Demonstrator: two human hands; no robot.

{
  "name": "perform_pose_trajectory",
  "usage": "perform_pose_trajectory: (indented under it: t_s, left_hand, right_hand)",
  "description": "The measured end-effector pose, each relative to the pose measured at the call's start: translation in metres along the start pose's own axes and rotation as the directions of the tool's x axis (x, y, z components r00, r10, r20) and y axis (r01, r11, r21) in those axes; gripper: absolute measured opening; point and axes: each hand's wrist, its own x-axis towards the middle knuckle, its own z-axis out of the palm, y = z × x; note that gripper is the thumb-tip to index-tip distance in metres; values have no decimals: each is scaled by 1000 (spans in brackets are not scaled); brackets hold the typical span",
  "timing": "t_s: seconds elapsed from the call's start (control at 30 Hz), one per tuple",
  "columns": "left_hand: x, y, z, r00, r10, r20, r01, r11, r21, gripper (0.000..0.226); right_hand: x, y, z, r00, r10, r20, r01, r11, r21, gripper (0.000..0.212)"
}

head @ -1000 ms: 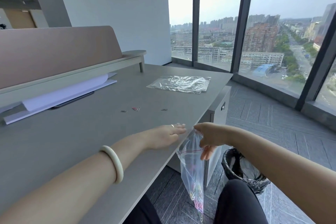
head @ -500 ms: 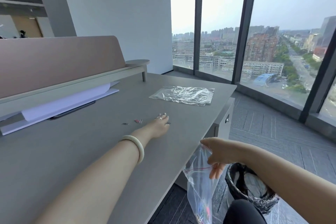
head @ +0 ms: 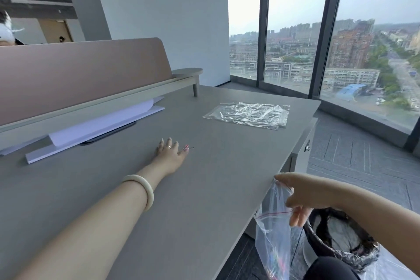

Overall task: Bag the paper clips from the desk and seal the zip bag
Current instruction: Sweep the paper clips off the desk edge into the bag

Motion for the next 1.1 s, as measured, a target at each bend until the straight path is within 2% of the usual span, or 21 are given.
perform_pose_trajectory:
  t_s: [0.03, 0.1, 0.2, 0.27, 0.37, 0.47, 0.53, 0.57, 0.67, 0.8, 0.9, 1.0, 1.03, 1.07, 1.1]
  left_hand:
    - [3, 2, 1, 998, -43, 44, 43, 999, -8, 66]
    - [6, 12, 4, 995, -32, 95, 27, 998, 50, 69]
    - [5, 35, 9, 985, 101, 142, -110, 992, 63, 65]
    - [-1, 50, 12, 967, 188, 173, -205, 975, 87, 62]
    - [-25, 73, 19, 907, 347, 239, -369, 928, 53, 59]
    - [-62, 99, 28, 822, 487, 294, -503, 864, -24, 56]
    - [-85, 115, 34, 783, 541, 307, -551, 832, -62, 53]
    - [-94, 122, 37, 773, 553, 310, -560, 825, -78, 52]
    - [-117, 144, 41, 768, 555, 319, -526, 831, -179, 52]
    - [-140, 163, 41, 745, 574, 341, -361, 776, -518, 59]
    - [-147, 165, 36, 757, 552, 350, -130, 652, -747, 65]
    - [-149, 162, 29, 795, 510, 330, 45, 492, -870, 63]
    - [-148, 160, 26, 807, 499, 316, 70, 451, -890, 61]
    - [-147, 156, 24, 820, 490, 296, 52, 452, -890, 59]
    - [-147, 153, 22, 832, 484, 269, -12, 500, -866, 56]
  right_hand:
    - [0, 0, 0, 1000, 0, -9, 0, 1000, -6, 80]
    - [1, -1, -1, 1000, 4, -27, -4, 1000, 6, 78]
    - [-5, -2, 0, 1000, 21, -6, -21, 996, 82, 66]
    - [-8, 2, 2, 999, 31, -28, -30, 998, 55, 69]
    - [-7, 3, -3, 1000, 17, -5, -17, 999, -50, 75]
    - [-9, 9, -3, 999, 16, -47, -24, 986, -163, 60]
    - [-15, 7, -3, 1000, -5, -16, 3, 986, -167, 53]
    - [-16, 5, -2, 1000, 14, 19, -12, 995, -103, 53]
    - [-23, -1, 3, 984, 119, 135, -143, 973, 183, 59]
    - [-26, 11, 4, 976, 173, 132, -203, 943, 264, 59]
    - [-28, 13, 5, 980, 178, 94, -197, 943, 269, 58]
    - [-23, 18, 4, 990, 123, 61, -134, 965, 226, 55]
    - [-21, 20, 2, 994, 105, 42, -112, 968, 224, 54]
    - [-22, 21, 0, 994, 101, 27, -105, 970, 220, 53]
    - [-24, 23, -2, 995, 101, 6, -99, 969, 226, 53]
